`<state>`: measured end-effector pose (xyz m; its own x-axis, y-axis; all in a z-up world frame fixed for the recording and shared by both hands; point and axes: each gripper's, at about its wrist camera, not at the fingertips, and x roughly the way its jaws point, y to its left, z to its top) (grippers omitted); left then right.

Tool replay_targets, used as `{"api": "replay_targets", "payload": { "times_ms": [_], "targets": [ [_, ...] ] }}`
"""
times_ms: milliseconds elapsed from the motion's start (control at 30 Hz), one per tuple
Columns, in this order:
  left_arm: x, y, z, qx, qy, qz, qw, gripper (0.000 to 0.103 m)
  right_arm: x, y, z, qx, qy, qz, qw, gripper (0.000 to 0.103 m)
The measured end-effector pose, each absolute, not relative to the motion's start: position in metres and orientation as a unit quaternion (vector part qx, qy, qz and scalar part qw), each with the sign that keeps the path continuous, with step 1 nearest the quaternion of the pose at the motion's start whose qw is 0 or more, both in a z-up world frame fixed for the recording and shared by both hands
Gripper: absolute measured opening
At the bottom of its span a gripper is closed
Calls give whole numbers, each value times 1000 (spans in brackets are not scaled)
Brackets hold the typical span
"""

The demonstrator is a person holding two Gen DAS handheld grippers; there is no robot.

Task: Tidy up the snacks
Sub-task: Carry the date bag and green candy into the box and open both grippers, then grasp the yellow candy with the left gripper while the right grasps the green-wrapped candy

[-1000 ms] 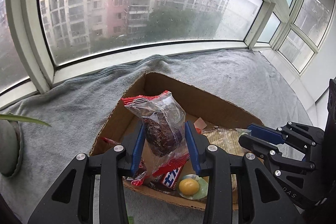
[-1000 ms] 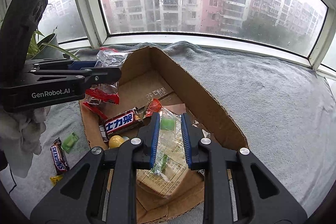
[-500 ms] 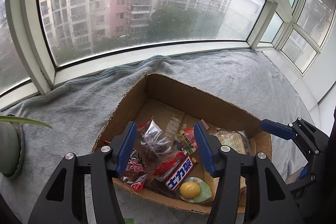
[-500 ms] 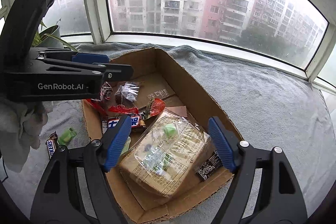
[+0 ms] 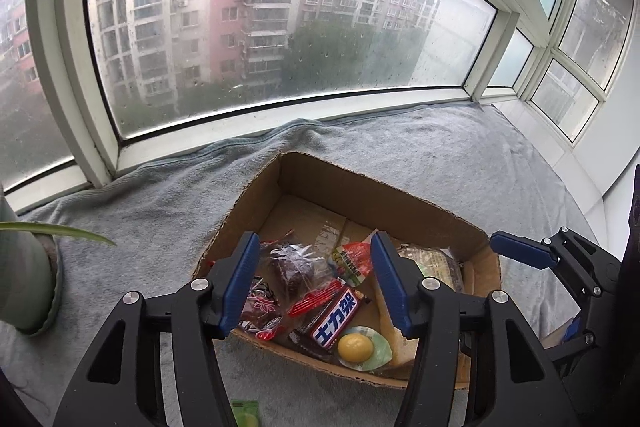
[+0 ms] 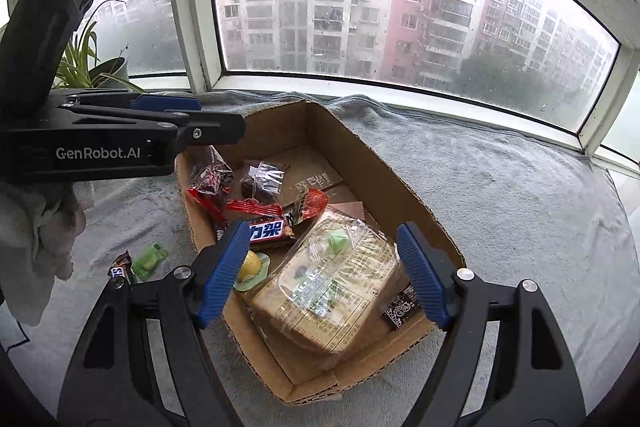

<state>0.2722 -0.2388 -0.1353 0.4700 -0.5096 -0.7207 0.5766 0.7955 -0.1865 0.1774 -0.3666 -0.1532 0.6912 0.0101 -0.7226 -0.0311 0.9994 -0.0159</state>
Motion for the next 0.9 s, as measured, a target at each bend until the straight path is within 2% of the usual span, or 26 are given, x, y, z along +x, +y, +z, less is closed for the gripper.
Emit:
{"api": "replay_targets", "payload": {
  "times_ms": [467,700,900],
  "targets": [
    [237,-143,-106,12,387,-282,878,57,116,-335,-146,6,367,63,928,79],
    [208,-97,-120,-7,402,-257,879,57,87,-313,-160,33,371,105,922,79],
    [173,-79,-146,-3,424,-257,868,57,63,-275,-174,-6,385,166,908,79]
  ]
}}
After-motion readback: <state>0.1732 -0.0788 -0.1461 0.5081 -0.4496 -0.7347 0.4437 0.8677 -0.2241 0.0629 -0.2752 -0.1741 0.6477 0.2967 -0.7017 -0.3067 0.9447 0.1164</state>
